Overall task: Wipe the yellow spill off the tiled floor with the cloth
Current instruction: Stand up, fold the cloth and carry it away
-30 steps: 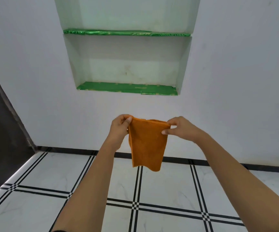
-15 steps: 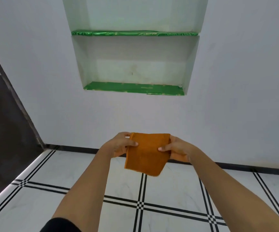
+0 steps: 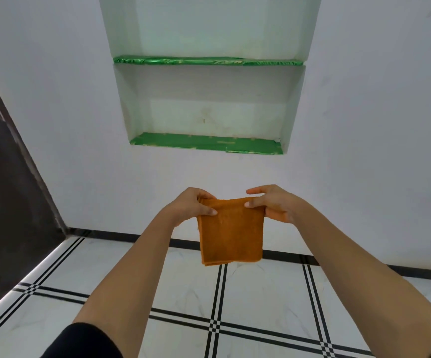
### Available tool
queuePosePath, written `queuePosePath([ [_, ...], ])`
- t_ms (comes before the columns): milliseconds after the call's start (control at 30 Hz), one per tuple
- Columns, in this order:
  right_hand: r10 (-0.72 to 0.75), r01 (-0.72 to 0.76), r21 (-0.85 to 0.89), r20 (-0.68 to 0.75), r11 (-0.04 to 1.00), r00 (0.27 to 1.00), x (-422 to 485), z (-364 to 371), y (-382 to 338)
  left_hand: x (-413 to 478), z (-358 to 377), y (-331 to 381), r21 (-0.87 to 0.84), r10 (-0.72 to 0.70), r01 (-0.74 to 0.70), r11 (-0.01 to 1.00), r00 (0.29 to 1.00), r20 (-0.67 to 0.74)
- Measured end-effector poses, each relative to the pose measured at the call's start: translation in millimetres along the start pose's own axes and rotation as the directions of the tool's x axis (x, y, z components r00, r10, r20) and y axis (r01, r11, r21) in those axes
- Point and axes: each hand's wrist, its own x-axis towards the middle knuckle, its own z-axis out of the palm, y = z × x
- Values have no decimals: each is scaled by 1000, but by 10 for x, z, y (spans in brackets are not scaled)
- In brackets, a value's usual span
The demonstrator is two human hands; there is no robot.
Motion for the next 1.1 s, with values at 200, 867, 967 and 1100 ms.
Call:
queuePosePath([
  [200,-37,40,-516,17,856,999,-86,-39,-134,1,-93,85,116,65,-62,991,998,-22],
  [867,16,-48,334,98,941,995,-98,106,239,-84,-71,-35,-612,-287,295,734,951,114],
  [967,32,-29,346,-1,938,1000,-93,93,163,-147,-97,-81,-510,-121,215,833,970,211],
  [1100,16,-35,175,109,984,994,-121,90,81,-201,-151,34,-139,-130,172,975,953,273],
])
